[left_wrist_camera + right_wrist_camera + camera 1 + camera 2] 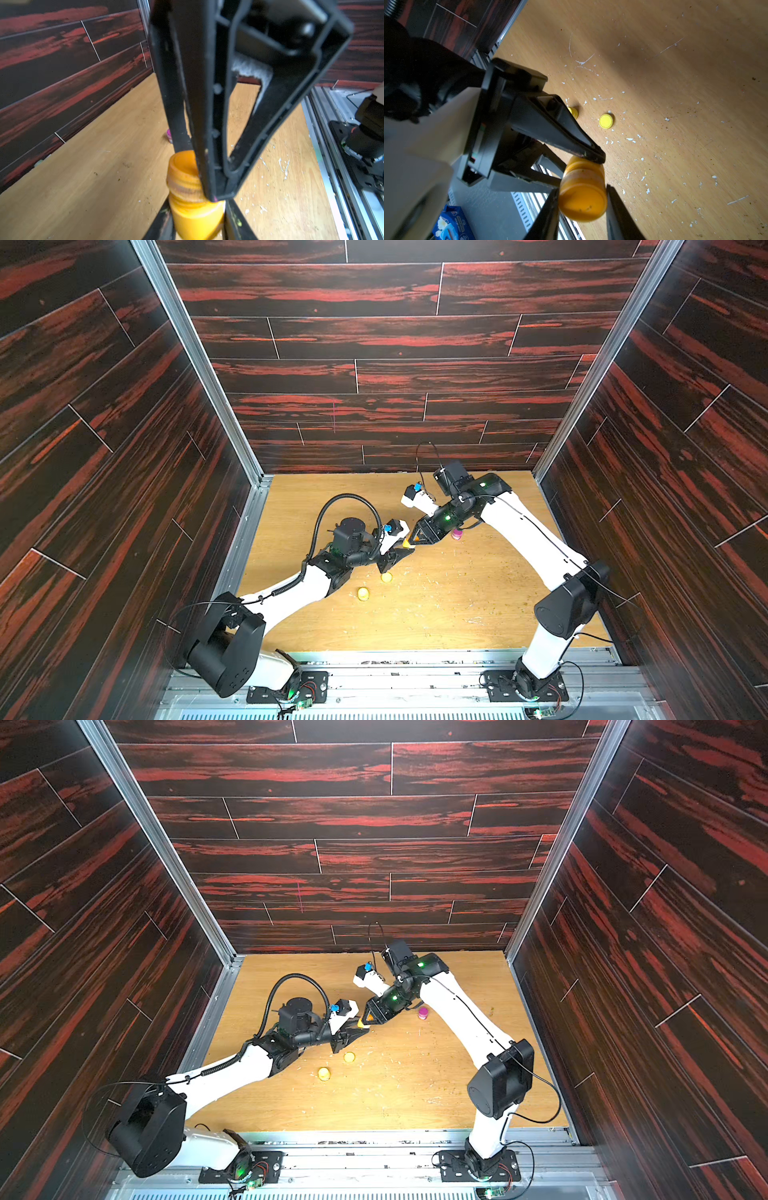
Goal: Close the paint jar lid
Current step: Close the lid on the paint jar, then screw the lid onto the paint jar.
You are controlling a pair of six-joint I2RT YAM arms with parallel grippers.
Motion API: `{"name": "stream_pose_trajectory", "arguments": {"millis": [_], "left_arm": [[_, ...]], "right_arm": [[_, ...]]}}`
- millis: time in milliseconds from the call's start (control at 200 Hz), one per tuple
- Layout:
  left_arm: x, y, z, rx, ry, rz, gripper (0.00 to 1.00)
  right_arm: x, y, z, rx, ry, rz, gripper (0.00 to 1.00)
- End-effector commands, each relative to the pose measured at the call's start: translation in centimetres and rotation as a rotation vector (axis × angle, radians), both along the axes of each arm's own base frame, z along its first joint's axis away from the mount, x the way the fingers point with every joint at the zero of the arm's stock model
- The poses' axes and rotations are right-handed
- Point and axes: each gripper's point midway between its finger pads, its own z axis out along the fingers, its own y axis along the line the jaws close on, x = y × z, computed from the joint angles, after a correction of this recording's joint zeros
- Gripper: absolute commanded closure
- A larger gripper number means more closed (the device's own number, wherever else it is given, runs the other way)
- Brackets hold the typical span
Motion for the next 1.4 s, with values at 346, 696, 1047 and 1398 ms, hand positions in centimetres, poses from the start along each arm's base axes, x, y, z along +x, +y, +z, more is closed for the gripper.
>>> {"name": "stream_pose_trajectory", "arguments": {"millis": [346,696,1047,1398], "left_arm": [[-3.4,-1.4,3.0,0.025,-0.098,-0.136,0.75],[-2.6,-0.9,4.5,-0.035,-0.127,-0.059,0.76],[-0.4,-0.1,8.1,-0.190,-0.235,0.089,0.76],[2.7,1.3,10.6,-0.256,-0.376,0.293,0.77]], "right_arm": [[-4.4,4.4,-1.3,0.092,0.091,0.243,0.68],[-5.7,4.3,-3.1,0.097,0.112,0.246,0.68],[-6.8,4.6,-4.3,0.170,0.180,0.191,0.69],[-5.0,6.2,-5.8,0.167,0.341,-0.091,0.72]]}}
